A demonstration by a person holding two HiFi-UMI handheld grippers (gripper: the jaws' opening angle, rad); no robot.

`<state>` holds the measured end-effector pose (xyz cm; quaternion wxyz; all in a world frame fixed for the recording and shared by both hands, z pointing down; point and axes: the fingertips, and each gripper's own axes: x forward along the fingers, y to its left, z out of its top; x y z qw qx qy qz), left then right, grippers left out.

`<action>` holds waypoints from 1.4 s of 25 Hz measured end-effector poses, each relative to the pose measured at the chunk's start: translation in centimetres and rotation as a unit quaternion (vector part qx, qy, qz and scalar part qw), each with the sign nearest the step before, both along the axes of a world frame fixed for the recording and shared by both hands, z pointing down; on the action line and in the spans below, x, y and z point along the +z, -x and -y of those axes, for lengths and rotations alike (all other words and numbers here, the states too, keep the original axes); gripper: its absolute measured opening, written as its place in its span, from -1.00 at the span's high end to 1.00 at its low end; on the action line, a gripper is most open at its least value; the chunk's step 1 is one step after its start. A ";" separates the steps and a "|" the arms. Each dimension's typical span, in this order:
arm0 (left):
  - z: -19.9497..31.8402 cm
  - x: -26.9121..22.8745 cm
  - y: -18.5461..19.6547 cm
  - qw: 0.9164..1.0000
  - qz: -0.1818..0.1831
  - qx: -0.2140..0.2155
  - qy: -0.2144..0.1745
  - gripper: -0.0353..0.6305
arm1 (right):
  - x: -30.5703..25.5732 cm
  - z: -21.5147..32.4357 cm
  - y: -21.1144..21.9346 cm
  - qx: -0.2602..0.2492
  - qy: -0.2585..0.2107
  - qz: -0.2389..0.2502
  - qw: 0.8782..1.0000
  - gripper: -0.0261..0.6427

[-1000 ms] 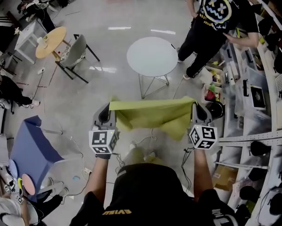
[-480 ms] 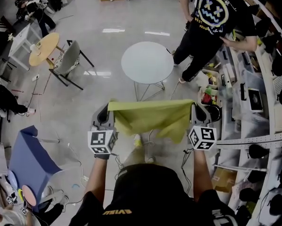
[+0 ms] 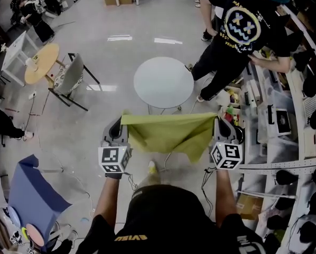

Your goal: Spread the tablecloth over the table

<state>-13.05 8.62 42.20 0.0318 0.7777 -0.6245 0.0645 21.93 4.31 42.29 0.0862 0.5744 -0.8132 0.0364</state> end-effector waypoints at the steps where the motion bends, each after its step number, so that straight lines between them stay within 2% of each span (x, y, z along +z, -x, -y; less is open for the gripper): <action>1: 0.7 0.0 0.6 1.000 -0.004 0.001 -0.001 0.83 | -0.1 0.6 0.6 0.001 0.001 -0.002 1.000 0.90; 5: 3.3 0.1 3.1 1.000 -0.024 0.004 -0.005 0.83 | -0.3 2.7 3.0 0.003 0.004 -0.014 1.000 0.90; 9: 5.7 0.3 5.6 1.000 -0.023 0.010 -0.008 0.83 | -0.6 4.5 5.4 0.008 0.000 -0.023 1.000 0.90; 13: 7.4 0.3 7.7 0.999 -0.038 0.018 -0.014 0.83 | -1.0 5.7 7.5 0.016 -0.010 -0.041 0.999 0.90; 16: 8.6 0.9 8.8 0.999 -0.039 0.020 -0.006 0.83 | -0.4 6.6 8.5 0.018 -0.001 -0.044 0.999 0.90; 26: 13.4 1.1 9.5 0.999 -0.029 0.025 -0.002 0.83 | -0.9 11.5 9.2 0.025 -0.008 -0.043 0.999 0.90; 35: 22.1 0.6 9.4 1.000 -0.022 0.018 -0.004 0.83 | -0.7 20.7 9.2 0.019 -0.013 -0.036 0.999 0.90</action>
